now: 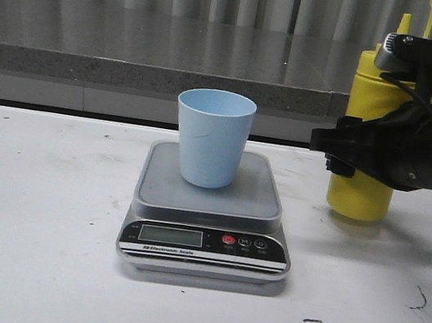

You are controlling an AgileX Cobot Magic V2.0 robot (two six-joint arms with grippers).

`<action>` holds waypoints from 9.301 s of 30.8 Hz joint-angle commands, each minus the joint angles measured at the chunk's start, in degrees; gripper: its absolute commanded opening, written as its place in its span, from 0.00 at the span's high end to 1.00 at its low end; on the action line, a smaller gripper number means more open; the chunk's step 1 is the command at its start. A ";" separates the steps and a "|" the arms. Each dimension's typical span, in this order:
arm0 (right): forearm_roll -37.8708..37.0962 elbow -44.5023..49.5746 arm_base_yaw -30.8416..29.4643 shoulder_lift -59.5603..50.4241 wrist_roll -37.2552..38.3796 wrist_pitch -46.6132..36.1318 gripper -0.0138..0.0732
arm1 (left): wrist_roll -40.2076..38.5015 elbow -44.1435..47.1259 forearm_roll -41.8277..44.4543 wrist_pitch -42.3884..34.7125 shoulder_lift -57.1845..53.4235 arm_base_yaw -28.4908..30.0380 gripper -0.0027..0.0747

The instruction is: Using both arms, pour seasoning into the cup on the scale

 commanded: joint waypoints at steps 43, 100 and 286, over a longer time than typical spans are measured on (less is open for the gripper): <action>4.67 -1.42 0.09 -2.50 -0.71 2.81 0.14 | -0.72 -1.38 -0.48 -5.03 -0.79 0.05 0.99; 4.57 7.64 0.20 -9.04 -0.83 5.07 0.14 | -0.72 -1.38 -0.48 -5.03 -0.79 0.05 0.99; -22.75 16.06 -7.38 -90.18 0.44 52.04 0.98 | -0.72 22.49 -0.48 -24.77 -1.01 9.90 0.99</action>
